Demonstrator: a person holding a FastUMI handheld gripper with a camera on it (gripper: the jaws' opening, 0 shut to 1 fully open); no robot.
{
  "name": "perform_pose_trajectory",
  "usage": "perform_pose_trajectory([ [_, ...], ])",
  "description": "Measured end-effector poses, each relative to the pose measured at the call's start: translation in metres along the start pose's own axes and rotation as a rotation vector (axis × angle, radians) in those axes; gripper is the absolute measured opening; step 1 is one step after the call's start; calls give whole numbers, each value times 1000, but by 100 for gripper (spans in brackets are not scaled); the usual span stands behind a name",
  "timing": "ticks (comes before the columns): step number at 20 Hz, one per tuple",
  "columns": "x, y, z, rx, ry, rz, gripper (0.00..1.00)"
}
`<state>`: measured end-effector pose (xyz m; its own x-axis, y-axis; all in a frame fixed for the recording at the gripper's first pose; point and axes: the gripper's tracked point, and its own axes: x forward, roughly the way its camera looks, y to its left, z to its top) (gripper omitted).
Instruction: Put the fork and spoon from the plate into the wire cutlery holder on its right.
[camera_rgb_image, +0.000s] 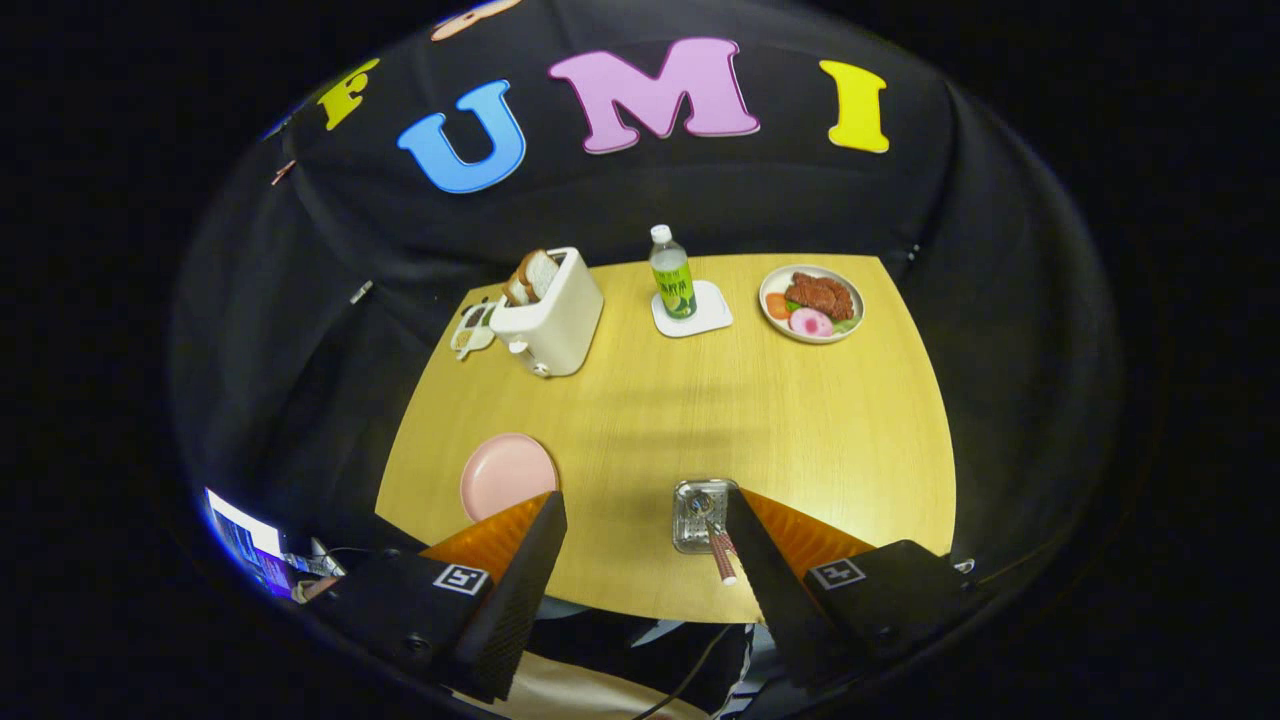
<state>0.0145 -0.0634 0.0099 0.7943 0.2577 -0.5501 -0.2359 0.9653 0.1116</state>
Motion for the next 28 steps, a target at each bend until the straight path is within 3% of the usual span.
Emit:
perform_pose_trajectory([
  [9, -77, 93, 97, -54, -592, -29, 99],
  [15, -116, 99, 126, -122, -848, -38, 99],
  [18, -111, 98, 117, -130, -877, -15, 99],
  [24, -86, 62, 95, -168, -890, -109, 99],
  [28, -73, 43, 79, -131, -887, -95, 99],
])
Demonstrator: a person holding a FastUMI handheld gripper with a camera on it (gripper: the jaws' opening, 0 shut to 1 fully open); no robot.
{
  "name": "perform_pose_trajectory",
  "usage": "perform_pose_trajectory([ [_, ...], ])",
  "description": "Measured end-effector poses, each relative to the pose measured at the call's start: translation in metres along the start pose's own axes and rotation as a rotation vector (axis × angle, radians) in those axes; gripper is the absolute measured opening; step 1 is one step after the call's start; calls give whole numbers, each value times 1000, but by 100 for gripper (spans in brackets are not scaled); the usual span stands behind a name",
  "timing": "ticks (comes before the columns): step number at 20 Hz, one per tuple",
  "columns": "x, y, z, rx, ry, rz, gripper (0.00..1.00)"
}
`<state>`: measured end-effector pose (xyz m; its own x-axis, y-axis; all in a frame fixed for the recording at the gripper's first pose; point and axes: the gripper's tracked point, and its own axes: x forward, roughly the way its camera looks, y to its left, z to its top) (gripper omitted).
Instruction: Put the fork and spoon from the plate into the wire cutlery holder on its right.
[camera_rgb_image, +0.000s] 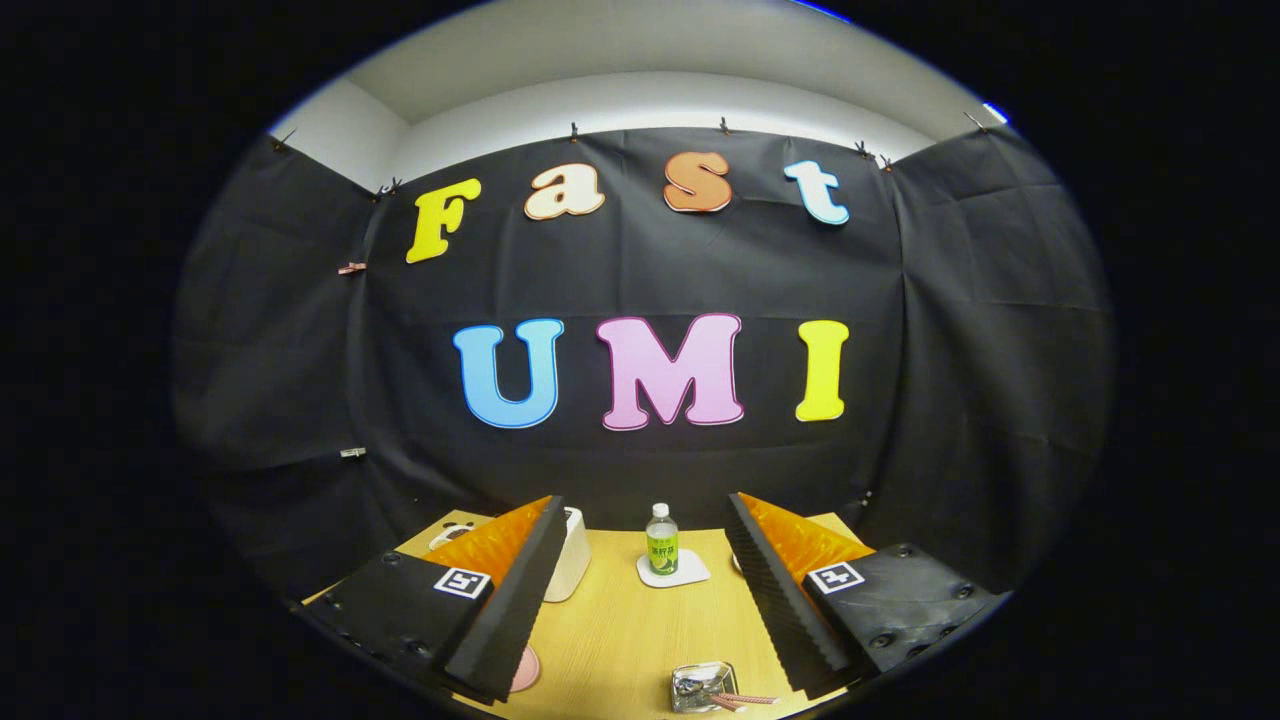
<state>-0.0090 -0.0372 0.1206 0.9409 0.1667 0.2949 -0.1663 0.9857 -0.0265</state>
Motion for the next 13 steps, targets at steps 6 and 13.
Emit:
perform_pose_trajectory([
  [6, -4, -34, -17, 25, -23, -34, 99],
  [13, 0, -36, -17, -3, -42, -41, 99],
])
